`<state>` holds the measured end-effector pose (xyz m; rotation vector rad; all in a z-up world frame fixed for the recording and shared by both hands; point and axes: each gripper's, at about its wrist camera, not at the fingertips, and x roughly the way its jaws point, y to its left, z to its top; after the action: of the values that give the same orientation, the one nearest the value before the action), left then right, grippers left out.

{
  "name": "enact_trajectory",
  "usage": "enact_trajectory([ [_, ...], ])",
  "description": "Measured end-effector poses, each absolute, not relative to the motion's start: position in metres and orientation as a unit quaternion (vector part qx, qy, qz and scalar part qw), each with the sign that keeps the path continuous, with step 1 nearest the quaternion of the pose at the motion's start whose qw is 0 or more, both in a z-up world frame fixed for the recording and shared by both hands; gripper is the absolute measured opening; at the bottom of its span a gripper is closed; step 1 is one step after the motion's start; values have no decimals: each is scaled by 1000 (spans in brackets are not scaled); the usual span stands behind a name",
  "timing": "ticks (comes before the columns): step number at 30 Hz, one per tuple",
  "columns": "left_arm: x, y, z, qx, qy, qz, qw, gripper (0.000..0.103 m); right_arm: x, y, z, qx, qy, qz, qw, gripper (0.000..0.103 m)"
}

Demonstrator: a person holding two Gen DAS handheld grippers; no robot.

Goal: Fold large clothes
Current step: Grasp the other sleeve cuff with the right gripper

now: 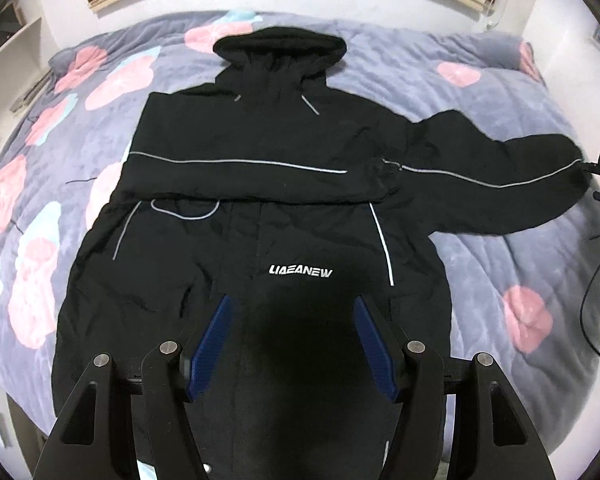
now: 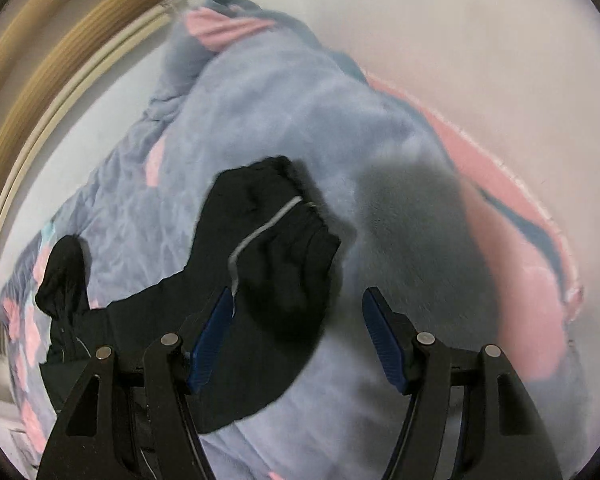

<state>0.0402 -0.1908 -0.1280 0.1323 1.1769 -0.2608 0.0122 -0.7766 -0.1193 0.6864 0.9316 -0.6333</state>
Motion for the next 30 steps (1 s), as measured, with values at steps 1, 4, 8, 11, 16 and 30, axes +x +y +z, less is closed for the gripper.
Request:
enact_trajectory([
  [1,42,-197,-130,67,556,-123,819,65,16,-782,-127,324,436,-291,788,70],
  [4,44,-217,-137,88,562,-132,812,65,27,-787,-139,323,436,-276,793,71],
  [8,42,-242,-141,118,562,-147,805,65,44,-776,-138,286,444,-254,810,42],
  [11,40,-255,-143,132,560,-158,802,65,46,-752,-119,241,436,-245,832,22],
  [16,40,-266,-141,148,553,-163,803,65,6,-741,-82,211,383,-307,845,19],
  [30,55,-233,-138,113,545,-178,812,65,18,-707,-104,182,442,-330,814,18],
])
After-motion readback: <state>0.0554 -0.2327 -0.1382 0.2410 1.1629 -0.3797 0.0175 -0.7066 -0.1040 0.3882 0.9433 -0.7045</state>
